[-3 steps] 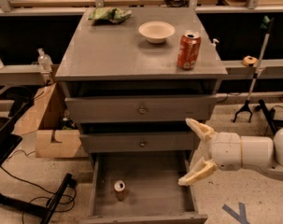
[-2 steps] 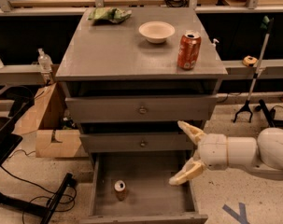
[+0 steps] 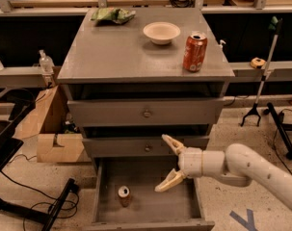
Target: Pick orange can from bottom drawer and place on counter
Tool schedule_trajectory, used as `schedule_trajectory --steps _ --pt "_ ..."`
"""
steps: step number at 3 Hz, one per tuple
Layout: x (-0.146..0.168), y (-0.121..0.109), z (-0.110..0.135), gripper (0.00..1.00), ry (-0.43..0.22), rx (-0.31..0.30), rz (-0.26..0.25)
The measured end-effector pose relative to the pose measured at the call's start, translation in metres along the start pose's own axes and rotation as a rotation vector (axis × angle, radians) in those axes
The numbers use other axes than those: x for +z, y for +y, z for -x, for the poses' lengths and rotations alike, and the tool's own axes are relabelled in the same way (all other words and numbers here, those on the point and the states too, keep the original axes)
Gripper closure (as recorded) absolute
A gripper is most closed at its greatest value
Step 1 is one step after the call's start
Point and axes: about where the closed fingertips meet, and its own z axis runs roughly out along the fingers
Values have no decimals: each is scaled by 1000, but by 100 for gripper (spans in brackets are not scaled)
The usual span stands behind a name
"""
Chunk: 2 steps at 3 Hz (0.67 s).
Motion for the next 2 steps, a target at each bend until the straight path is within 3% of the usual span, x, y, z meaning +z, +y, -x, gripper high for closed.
schedule_trajectory --steps 1,2 --pt "38 1 -73 0 -46 10 21" --pt "73 18 -146 0 -50 71 52"
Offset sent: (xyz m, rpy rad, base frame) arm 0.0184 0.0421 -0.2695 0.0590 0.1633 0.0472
